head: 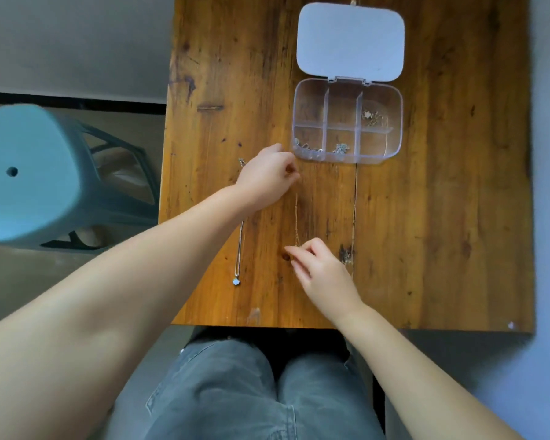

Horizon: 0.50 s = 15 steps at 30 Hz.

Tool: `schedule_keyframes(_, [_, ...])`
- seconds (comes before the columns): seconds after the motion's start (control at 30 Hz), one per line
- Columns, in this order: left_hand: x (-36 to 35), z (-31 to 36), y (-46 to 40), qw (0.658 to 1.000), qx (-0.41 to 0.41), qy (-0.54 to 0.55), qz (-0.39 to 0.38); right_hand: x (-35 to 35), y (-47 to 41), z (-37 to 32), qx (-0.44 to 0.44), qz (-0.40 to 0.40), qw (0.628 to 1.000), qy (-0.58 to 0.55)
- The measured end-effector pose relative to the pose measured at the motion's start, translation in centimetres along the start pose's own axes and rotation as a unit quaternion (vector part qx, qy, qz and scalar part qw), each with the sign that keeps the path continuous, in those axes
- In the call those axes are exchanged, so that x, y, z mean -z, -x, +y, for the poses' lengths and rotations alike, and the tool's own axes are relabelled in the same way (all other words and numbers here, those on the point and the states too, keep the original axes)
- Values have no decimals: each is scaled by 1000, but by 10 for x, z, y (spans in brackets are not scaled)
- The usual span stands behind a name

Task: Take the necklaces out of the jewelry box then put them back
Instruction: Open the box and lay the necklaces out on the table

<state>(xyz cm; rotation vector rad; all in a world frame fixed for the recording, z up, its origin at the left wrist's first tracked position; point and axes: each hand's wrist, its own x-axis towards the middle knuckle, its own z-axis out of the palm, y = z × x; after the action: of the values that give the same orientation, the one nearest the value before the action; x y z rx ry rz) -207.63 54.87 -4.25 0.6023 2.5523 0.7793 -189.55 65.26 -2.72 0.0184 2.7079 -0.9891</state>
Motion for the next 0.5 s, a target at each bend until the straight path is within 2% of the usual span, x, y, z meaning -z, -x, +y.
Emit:
schedule_keyframes(0.1, [-6, 0, -1, 990, -95, -90, -56, -19, 6, 5, -10, -12, 1000, 17])
schedule_keyframes(0.2, [-9, -4, 5, 976, -144, -141, -78, -28, 8, 9, 3, -2, 1000, 26])
schedule_keyframes(0.33, [-10, -14, 13, 969, -161, -176, -63, -31, 11, 13, 41, -2, 997, 68])
schedule_keyframes(0.5, [-3, -11, 13, 970, -161, -170, -62, -21, -1, 15, 66, -64, 992, 86])
